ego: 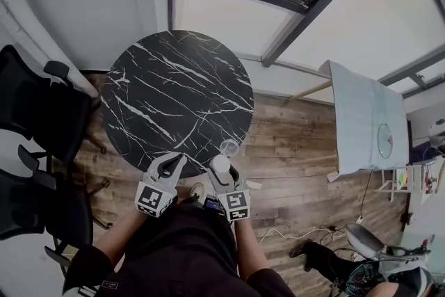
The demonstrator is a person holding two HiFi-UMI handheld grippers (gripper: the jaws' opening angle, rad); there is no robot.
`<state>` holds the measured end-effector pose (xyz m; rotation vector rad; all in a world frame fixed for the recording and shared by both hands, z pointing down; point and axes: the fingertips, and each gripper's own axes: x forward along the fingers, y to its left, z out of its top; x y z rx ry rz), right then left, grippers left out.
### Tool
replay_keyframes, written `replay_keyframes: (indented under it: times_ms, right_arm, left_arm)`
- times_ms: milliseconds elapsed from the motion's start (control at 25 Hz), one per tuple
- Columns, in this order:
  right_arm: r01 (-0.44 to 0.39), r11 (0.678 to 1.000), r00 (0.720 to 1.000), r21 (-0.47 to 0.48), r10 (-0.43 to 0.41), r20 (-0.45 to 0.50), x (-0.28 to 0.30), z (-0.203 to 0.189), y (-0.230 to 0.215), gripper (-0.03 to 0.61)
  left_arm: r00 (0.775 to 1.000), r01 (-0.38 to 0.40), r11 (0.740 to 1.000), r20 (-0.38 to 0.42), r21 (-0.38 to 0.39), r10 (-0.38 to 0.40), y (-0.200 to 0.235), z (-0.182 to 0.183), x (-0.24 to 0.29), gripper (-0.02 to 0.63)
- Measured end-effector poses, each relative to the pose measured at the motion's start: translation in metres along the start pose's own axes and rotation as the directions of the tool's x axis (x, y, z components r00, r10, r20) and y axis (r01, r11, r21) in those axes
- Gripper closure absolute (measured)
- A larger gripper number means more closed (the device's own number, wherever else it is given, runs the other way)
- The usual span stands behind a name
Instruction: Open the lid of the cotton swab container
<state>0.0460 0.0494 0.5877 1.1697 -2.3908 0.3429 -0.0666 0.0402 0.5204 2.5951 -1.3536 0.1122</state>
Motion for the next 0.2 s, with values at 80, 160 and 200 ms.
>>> replay_keyframes:
  times_ms: [80, 160, 200]
  right_arm:
    - [-0.006, 1.000, 1.000, -0.003, 0.006, 0.002, 0.0003, 0.0024, 0.0032, 0.333]
    - [-0.009, 1.000, 1.000, -0.005, 0.009, 0.003, 0.0004, 0.0024, 0.0054, 0.333]
    - [-0.011, 1.000, 1.000, -0.006, 0.011, 0.003, 0.0003, 0.0022, 0.0064, 0.333]
  left_arm:
    - [1.000, 0.000, 1.000, -0.002, 0.001, 0.000, 0.0015, -0.0010, -0.0012, 0.614]
    - [1.000, -0.001, 1.000, -0.004, 0.001, 0.001, 0.0026, -0.0017, -0.0024, 0.614]
    - [1.000, -0.001, 1.000, -0.005, 0.001, 0.001, 0.0031, -0.0020, -0.0031, 0.614]
